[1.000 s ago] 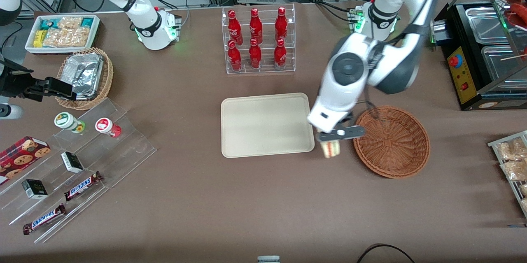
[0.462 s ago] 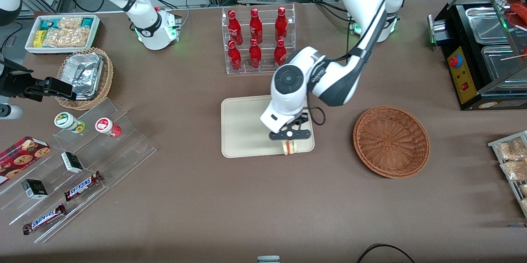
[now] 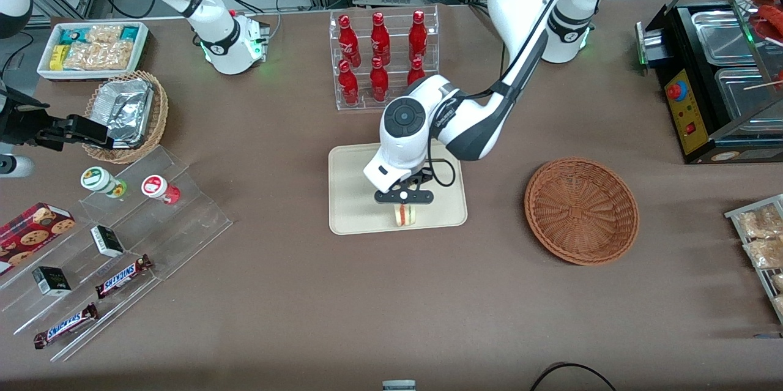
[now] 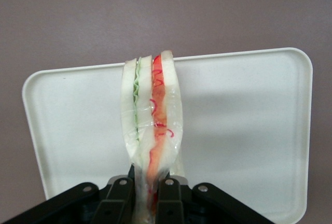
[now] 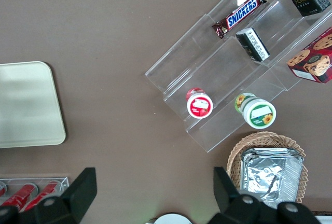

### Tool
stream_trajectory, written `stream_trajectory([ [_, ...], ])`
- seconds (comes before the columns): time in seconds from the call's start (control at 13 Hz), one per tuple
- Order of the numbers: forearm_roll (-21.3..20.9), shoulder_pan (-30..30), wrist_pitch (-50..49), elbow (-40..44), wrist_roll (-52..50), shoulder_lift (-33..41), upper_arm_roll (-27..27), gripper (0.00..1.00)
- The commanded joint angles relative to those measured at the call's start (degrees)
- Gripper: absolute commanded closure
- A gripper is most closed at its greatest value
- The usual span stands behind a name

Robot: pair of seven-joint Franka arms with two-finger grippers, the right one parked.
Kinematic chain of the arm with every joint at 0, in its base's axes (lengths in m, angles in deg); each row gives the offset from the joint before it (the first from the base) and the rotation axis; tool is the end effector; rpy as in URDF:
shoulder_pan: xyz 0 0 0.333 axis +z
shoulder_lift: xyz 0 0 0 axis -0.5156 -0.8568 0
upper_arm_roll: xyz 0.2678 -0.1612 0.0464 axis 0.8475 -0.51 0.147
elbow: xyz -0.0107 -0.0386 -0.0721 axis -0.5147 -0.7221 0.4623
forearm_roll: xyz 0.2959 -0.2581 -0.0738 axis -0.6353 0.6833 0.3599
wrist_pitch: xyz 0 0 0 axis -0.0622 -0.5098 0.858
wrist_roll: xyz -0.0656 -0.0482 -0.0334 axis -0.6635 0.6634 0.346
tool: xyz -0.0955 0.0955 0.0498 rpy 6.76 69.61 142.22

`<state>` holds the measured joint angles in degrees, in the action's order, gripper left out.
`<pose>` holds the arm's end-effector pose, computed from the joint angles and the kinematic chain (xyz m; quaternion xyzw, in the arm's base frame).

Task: Place sandwich from basket to tray
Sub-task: 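Lower the held sandwich onto the cream tray with the left gripper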

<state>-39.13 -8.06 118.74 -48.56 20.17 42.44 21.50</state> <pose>0.5213 -0.5084 0.2525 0.9997 -0.0139 -0.0145 0.0143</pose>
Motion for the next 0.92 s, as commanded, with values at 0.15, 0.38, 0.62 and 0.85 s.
stream_trajectory([
  [0.15, 0.55, -1.85, 2.08, 1.89, -0.74, -3.78, -0.66, 1.00],
  [0.38, 0.55, -2.47, 3.58, 1.80, -0.57, -5.01, -0.66, 1.00],
  [0.62, 0.46, -3.17, 2.62, 1.19, -1.00, -4.66, -0.57, 1.00],
  [0.85, 0.11, -3.61, 2.08, 1.01, -4.96, -5.01, -0.57, 0.54],
])
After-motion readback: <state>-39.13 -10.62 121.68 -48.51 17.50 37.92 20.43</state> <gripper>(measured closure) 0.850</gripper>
